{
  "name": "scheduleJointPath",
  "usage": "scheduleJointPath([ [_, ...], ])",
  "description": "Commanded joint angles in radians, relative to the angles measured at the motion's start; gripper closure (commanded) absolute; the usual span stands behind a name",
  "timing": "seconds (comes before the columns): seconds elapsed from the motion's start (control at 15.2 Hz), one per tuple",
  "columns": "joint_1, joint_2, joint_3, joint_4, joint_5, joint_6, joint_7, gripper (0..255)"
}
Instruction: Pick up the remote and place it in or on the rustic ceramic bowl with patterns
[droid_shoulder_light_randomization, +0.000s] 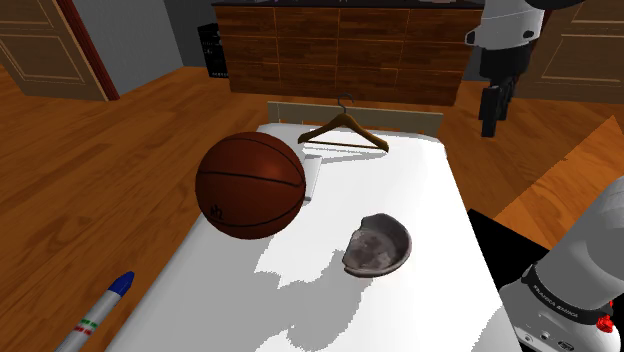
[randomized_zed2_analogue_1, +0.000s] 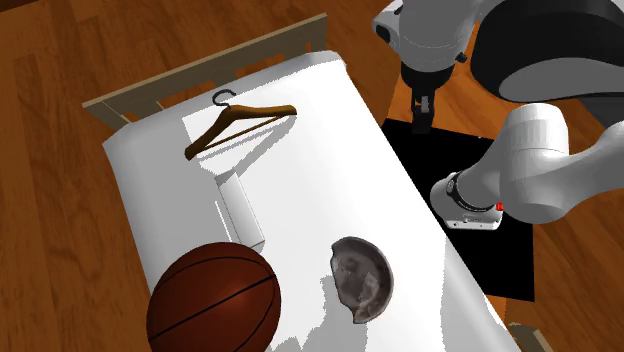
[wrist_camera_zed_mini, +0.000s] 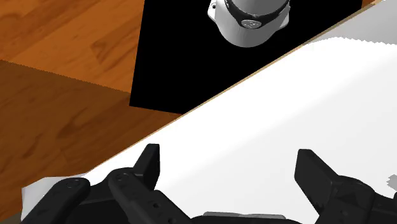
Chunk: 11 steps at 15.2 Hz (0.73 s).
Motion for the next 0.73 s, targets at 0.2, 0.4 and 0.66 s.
scheduleJointPath([
  [0.2,0.003,0.04,0.054,-0.02,0.061,0.075,0.113,0],
  [0.4,0.007,0.095,0.107,-0.026,0.114,0.155,0.223,0],
  [0.66,0.008,0.189,0.175,-0.014,0.17,0.266,0.363,0],
])
